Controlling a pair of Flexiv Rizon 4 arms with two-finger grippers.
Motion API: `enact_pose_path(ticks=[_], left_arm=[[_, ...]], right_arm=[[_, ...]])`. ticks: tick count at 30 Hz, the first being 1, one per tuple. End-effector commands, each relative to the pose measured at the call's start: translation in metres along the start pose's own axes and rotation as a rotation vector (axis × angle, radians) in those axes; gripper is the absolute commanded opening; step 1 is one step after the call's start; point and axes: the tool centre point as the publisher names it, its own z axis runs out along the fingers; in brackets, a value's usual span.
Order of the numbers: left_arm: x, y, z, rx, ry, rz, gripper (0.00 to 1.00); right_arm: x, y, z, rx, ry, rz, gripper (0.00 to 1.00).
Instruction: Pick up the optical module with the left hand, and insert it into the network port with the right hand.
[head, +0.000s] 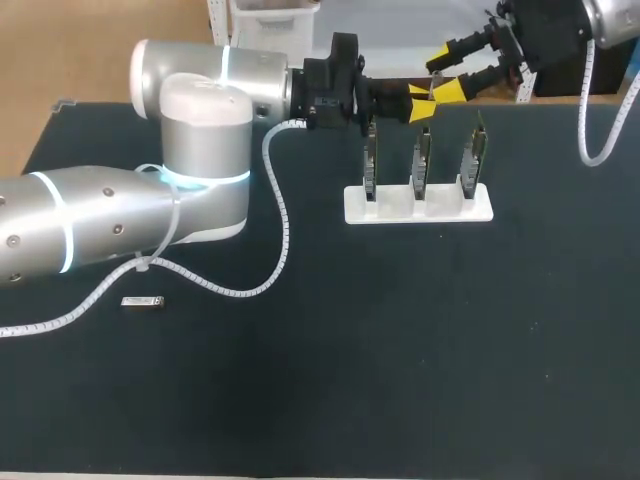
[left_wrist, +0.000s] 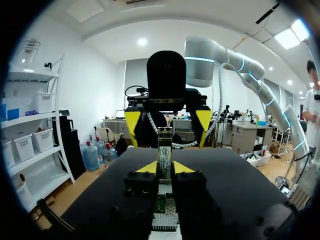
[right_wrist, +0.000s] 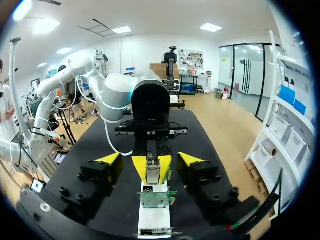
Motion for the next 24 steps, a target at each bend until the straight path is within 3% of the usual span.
enact_pose_path(ticks=[1, 19, 20, 21, 24], left_arm=[[-0.0004, -0.0017, -0.0006, -0.005, 0.000, 0.000, 0.00], [-0.0004, -0.0017, -0.0006, -0.005, 0.000, 0.000, 0.00], [-0.0004, -0.0017, -0.0006, -0.005, 0.000, 0.000, 0.37], [-0.0004, -0.0017, -0.0006, -0.005, 0.000, 0.000, 1.00], [-0.0004, -0.0017, -0.0006, -0.005, 0.000, 0.000, 1.00]], right_arm=[[-0.0002, 0.0020, 0.0008, 0.005, -0.001, -0.002, 0.00], [-0.0013, 0.0031, 0.0033, -0.003, 0.004, -0.005, 0.00], [-0.0012, 0.0032, 0.0034, -0.004, 0.004, -0.005, 0.00], [-0.0012, 0.0032, 0.0034, -0.004, 0.004, -0.005, 0.00], [-0.0011, 0.0034, 0.0035, -0.005, 0.003, -0.005, 0.00]])
